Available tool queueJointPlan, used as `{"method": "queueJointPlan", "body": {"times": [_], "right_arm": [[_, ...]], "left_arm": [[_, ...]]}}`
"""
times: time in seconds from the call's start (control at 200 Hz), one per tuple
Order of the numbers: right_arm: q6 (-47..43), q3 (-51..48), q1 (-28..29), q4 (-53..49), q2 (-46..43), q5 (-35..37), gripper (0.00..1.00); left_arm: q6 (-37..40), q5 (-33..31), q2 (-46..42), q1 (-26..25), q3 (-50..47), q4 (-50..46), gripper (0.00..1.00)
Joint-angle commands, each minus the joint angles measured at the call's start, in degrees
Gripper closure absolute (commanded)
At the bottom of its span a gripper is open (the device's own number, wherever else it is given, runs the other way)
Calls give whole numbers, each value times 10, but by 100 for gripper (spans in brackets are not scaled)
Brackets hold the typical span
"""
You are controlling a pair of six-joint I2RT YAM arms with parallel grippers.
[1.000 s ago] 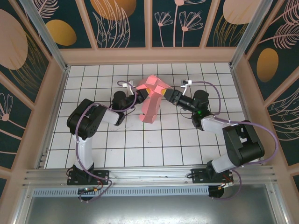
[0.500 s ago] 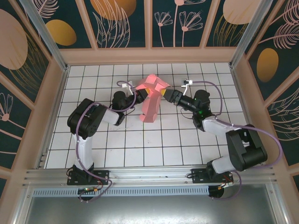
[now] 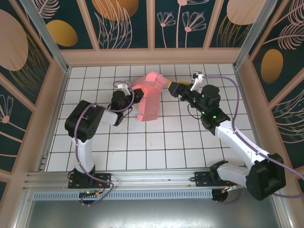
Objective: Fold the paper box
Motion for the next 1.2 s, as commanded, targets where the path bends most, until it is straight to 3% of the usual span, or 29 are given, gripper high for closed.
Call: {"method": "queueJointPlan", "body": {"times": [0.0,0.14,0.21,0.435,0.741,1.006,1.196], "right_arm": [[-45,78,37,-102,19,96,25],[-82,207,115,-201,104,183,26],[-84,272,140,-244,154,230,31],[-33,434,157,-352,290,270,51],[11,515,151,-415,378,236,60],[30,530,148,-430,405,223,63],[35,537,149,-426,416,211,74]], "left_arm": [[37,-49,-26,0,12,-28,100],[44,-75,-29,0,2,-27,100],[47,-82,-29,0,0,-28,100],[56,-90,-32,0,1,-43,100],[64,-100,-38,1,0,-54,100],[57,-106,-29,1,6,-63,100],[58,-106,-29,0,7,-68,100]]}}
